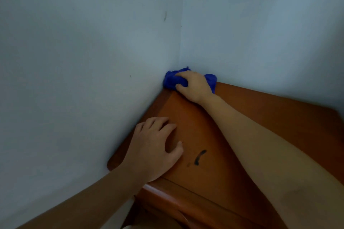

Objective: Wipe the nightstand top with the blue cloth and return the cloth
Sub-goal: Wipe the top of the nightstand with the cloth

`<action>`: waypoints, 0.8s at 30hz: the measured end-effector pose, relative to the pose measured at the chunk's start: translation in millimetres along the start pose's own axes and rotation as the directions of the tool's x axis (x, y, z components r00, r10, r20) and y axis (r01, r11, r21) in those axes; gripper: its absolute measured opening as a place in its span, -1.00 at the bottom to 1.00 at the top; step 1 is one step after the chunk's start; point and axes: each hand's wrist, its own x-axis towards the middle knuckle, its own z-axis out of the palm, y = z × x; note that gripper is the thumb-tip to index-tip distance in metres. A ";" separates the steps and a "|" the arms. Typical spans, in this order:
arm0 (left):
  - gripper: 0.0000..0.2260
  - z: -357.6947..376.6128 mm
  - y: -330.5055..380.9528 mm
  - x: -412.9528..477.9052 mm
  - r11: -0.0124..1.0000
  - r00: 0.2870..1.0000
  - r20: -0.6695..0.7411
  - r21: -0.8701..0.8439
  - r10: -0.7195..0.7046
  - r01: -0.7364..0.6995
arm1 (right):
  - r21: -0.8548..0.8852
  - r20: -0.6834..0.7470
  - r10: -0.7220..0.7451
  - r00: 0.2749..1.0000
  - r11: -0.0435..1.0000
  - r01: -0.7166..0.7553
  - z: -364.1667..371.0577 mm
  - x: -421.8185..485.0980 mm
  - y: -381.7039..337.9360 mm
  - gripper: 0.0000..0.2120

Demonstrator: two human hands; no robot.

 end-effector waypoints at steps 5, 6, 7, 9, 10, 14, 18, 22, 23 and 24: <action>-0.52 0.4 -0.4 -0.5 1.000 1.000 0.009 0.001 -0.004 0.004 | 0.078 0.095 -0.246 0.965 0.968 0.239 -2.1 -45.9 -11.0 -0.59; -0.53 0.5 -0.6 -0.3 1.000 1.000 0.007 0.003 -0.004 0.004 | 0.080 0.100 -0.269 0.958 0.962 0.262 -4.9 -52.1 -4.6 -0.59; -0.53 0.6 -0.6 -0.3 1.000 1.000 0.004 0.004 -0.002 0.002 | 0.076 0.101 -0.271 0.957 0.961 0.264 -9.5 -54.4 3.2 -0.59; -0.53 0.5 -0.7 -0.4 1.000 1.000 0.002 0.000 0.000 0.000 | 0.076 0.088 -0.211 0.973 0.976 0.205 -16.9 -46.4 22.3 -0.61; -0.53 0.5 -0.7 -0.3 1.000 1.000 0.001 -0.005 0.000 0.000 | 0.071 0.076 -0.149 0.986 0.987 0.144 -20.7 -38.9 29.2 -0.60; -0.53 1.3 -2.0 0.5 1.000 1.000 -0.005 -0.007 -0.002 0.002 | -0.048 0.052 0.047 0.998 0.998 -0.045 -17.1 -1.8 34.7 -0.48; -0.53 1.0 -1.9 0.6 1.000 1.000 -0.001 -0.003 0.000 0.000 | -0.112 0.062 0.050 0.997 0.993 -0.042 2.8 12.6 2.5 -0.49; -0.53 0.1 -0.3 1.0 1.000 1.000 0.016 0.018 0.006 -0.006 | -0.123 0.095 -0.018 0.995 0.992 0.029 12.1 -11.3 -26.1 -0.44; -0.53 -0.2 -0.1 0.8 1.000 1.000 0.016 0.016 0.007 -0.007 | -0.103 0.102 -0.062 0.993 0.992 0.073 10.3 -21.4 -29.7 -0.45; -0.54 -0.4 0.0 0.6 1.000 1.000 0.016 0.015 0.006 -0.006 | -0.064 0.113 -0.116 0.987 0.990 0.124 7.6 -31.6 -30.5 -0.47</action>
